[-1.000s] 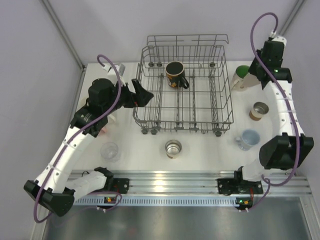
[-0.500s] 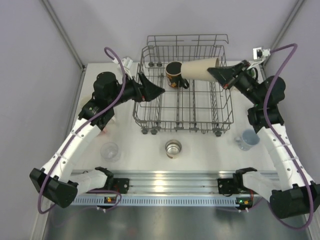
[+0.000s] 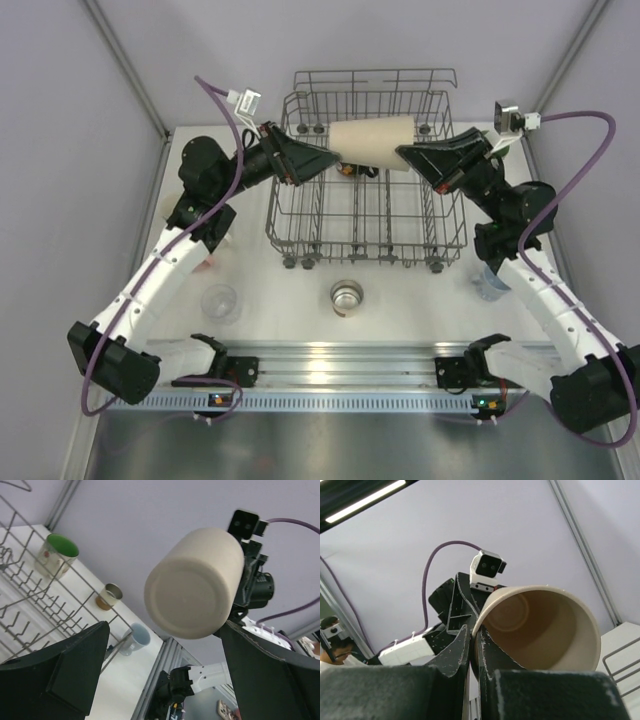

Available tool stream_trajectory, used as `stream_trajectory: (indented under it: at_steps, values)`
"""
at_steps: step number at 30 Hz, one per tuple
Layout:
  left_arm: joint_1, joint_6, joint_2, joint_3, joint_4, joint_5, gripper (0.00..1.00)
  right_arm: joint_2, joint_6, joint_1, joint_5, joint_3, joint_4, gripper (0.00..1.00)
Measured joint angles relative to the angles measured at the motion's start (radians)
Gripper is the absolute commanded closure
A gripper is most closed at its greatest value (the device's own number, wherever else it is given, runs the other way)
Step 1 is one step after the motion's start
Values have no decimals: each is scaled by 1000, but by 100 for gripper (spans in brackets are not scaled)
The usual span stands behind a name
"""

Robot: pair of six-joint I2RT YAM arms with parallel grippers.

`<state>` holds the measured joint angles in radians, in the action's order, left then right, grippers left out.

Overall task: Load the cups into the dish rack
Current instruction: Pass the cup from the right arm to the left

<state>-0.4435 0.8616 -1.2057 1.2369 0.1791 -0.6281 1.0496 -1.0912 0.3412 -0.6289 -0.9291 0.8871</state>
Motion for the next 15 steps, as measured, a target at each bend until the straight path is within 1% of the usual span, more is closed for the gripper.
stream_trajectory:
  at_steps: [2,6,11,15]
  values:
    - [-2,35,-2,-12,75,-35,2,3,-11,8,-1,2,12,100]
    - [-2,74,-2,-30,160,-66,2,3,-27,18,-11,15,18,100]
    - [-2,90,-2,-37,190,-72,2,14,-61,23,-25,20,60,100]
    - [-2,115,-2,-41,220,-74,5,34,-102,31,-27,45,128,100]
